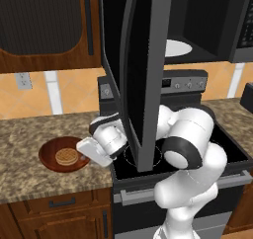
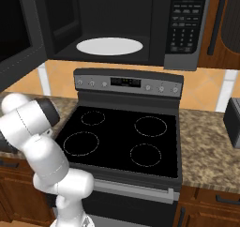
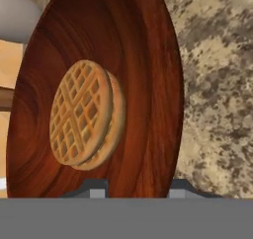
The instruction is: Open the microwave, place the bowl with waffle inside the microwave, then close the microwave door and turn it on.
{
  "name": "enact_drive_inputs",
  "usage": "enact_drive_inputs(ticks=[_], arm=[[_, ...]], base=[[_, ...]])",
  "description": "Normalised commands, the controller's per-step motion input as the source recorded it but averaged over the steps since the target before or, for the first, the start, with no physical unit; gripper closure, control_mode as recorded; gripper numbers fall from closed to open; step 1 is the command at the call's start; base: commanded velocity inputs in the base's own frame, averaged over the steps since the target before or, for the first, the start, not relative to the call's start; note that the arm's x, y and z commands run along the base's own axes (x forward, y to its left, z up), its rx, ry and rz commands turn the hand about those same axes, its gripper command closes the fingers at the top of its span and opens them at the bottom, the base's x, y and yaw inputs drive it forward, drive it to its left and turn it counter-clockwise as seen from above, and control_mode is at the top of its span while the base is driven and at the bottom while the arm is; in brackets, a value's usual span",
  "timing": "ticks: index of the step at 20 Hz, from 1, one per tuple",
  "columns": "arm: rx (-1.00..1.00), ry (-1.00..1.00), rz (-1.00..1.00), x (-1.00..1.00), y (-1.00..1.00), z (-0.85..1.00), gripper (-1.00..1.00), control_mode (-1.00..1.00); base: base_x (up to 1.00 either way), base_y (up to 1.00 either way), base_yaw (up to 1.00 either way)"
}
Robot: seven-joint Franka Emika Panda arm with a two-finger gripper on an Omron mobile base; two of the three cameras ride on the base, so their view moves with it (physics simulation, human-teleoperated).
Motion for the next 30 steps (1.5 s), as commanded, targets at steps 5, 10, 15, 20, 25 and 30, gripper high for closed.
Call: enact_drive_inputs(ticks=[5, 10, 15, 20, 25, 30], arm=[[0.0, 0.0, 0.0, -0.12, -0.27, 0.0, 1.0, -1.0], [0.0, 0.0, -0.08, -0.3, -0.35, 0.22, 1.0, -1.0], [0.0, 0.0, -0.07, -0.38, -0.7, 0.64, 1.0, -1.0], [0.0, 0.03, -0.1, -0.18, -0.66, 0.89, 1.0, -1.0], [-0.01, 0.09, -0.17, -0.04, -0.65, 0.87, 1.0, -1.0], [-0.07, 0.03, -0.16, -0.14, -0.71, 0.65, 1.0, -1.0]], base=[[0.0, 0.0, 0.0], [0.0, 0.0, 0.0], [0.0, 0.0, 0.0], [0.0, 0.0, 0.0], [0.0, 0.0, 0.0], [0.0, 0.0, 0.0]])
